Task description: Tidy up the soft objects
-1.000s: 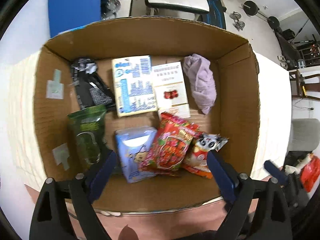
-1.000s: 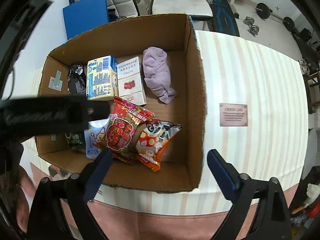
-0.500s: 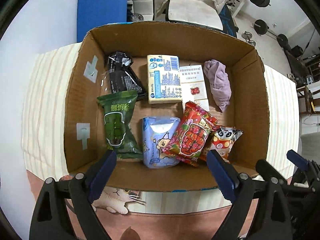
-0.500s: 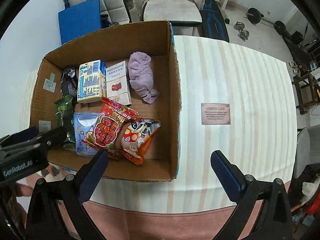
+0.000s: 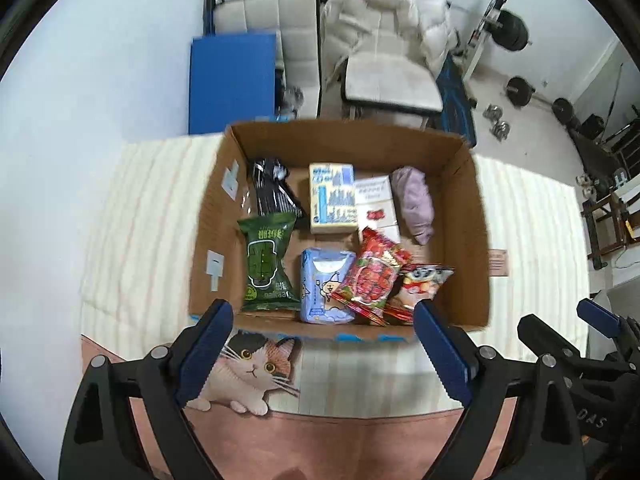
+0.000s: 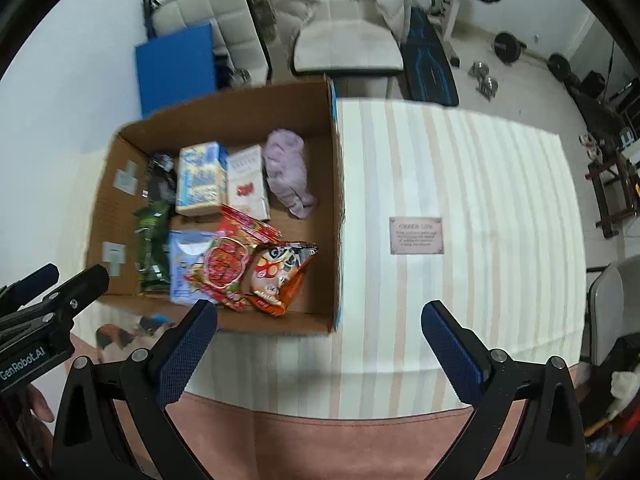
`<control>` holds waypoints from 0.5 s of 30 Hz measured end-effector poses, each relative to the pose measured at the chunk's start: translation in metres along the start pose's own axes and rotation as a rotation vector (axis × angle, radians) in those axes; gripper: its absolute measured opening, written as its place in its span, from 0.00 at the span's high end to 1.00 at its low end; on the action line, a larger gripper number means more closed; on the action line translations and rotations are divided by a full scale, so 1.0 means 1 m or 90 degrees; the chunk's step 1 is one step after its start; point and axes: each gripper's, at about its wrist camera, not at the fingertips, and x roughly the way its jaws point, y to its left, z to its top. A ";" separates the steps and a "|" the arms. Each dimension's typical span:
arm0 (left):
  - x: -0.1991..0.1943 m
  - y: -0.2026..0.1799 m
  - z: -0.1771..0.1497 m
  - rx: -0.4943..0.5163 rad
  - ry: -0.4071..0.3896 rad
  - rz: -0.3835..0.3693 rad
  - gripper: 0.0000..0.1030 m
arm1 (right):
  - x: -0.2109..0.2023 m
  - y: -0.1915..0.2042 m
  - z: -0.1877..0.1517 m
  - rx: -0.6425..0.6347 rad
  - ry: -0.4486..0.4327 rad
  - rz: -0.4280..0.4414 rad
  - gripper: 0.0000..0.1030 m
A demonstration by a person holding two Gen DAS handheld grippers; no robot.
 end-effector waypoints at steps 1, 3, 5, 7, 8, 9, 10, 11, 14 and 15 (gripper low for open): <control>-0.011 -0.001 -0.003 0.001 -0.011 -0.001 0.10 | -0.014 -0.001 -0.005 -0.001 -0.014 0.004 0.00; -0.034 -0.003 -0.010 0.001 -0.031 -0.007 0.10 | -0.040 -0.002 -0.015 -0.003 -0.039 0.012 0.00; -0.054 -0.005 -0.017 0.006 -0.047 -0.015 0.10 | -0.068 -0.003 -0.025 -0.004 -0.066 0.022 0.00; -0.075 -0.006 -0.024 0.009 -0.065 -0.016 0.10 | -0.095 -0.005 -0.036 -0.007 -0.094 0.022 0.00; -0.083 -0.007 -0.027 0.010 -0.073 -0.017 0.10 | -0.106 -0.006 -0.040 -0.008 -0.104 0.022 0.00; -0.093 -0.008 -0.030 0.012 -0.083 -0.020 0.10 | -0.118 -0.007 -0.044 -0.009 -0.116 0.019 0.00; -0.103 -0.009 -0.033 0.015 -0.092 -0.018 0.10 | -0.126 -0.007 -0.047 -0.008 -0.125 0.019 0.00; -0.110 -0.009 -0.036 0.018 -0.099 -0.018 0.10 | -0.136 -0.008 -0.051 -0.007 -0.134 0.020 0.00; -0.133 -0.011 -0.044 0.029 -0.122 -0.011 0.10 | -0.162 -0.009 -0.062 -0.009 -0.153 0.021 0.00; -0.141 -0.012 -0.046 0.032 -0.126 -0.014 0.10 | -0.170 -0.010 -0.065 -0.009 -0.159 0.020 0.00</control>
